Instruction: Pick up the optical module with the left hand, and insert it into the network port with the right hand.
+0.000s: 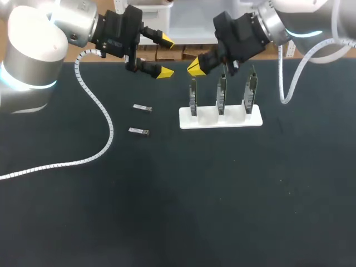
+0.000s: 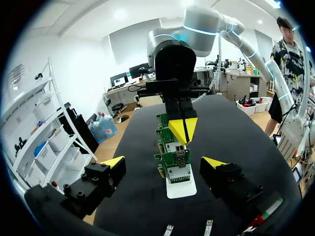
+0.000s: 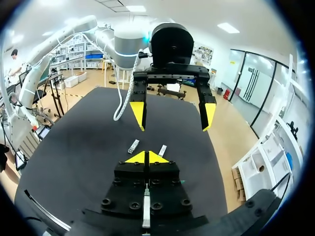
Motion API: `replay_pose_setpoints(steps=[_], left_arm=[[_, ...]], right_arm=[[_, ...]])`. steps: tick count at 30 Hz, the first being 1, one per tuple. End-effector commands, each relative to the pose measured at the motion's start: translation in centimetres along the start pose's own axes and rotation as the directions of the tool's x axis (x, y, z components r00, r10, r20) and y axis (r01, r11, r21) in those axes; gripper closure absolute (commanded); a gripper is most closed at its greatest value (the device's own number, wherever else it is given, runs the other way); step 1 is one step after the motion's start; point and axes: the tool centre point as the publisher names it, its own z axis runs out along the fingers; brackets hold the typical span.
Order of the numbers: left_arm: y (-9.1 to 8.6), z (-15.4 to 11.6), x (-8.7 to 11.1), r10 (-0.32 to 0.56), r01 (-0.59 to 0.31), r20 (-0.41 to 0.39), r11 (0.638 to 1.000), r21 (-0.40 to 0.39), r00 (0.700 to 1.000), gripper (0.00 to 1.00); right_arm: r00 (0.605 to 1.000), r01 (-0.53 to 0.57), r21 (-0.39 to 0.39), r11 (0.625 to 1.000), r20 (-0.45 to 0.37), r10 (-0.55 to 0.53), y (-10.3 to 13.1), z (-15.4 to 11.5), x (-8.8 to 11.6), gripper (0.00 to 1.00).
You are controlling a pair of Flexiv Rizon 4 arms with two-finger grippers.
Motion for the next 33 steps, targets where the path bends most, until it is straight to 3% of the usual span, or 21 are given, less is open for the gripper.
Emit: replay_pose_setpoints(steps=[1,33], left_arm=[[0.18,0.03,-0.02,-0.001,0.001,-0.004,1.0,0.005,1.0,0.0],[0.18,0.03,-0.02,-0.001,0.001,-0.004,1.0,0.005,1.0,0.0]], right_arm=[[1.0,-0.003,-0.002,1.0,-0.01,0.003,-0.14,-0.03,0.14,1.0],[1.0,-0.025,-0.018,1.0,-0.001,0.025,-0.34,0.39,1.03,1.0]])
